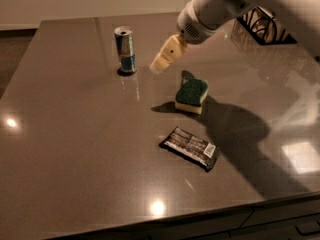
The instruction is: Knock redbull can over
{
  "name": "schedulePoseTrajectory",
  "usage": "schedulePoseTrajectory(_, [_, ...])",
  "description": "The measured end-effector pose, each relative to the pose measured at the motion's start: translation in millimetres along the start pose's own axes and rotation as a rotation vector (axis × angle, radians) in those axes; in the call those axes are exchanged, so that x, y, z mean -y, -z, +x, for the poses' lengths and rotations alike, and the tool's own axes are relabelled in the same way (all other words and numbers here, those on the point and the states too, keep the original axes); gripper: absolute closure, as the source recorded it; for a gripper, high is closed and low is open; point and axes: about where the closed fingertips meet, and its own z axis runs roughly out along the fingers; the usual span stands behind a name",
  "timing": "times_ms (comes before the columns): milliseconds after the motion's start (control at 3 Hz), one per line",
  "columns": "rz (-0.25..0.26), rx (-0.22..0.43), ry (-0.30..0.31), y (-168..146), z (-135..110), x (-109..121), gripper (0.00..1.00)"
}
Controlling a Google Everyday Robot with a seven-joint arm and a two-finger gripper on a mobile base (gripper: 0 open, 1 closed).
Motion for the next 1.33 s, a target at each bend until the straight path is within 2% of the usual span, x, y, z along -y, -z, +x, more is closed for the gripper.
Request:
schedulePoseTrajectory(333, [0.029, -0.001, -0.047, -32, -19, 5, 0.0])
schedulePoseTrajectory(667, [0.035, 0.02, -0.079, -59, -42, 4, 0.0])
schedulePoseTrajectory(1333, [0.01, 0.085, -0.095, -96, -81, 0, 0.0])
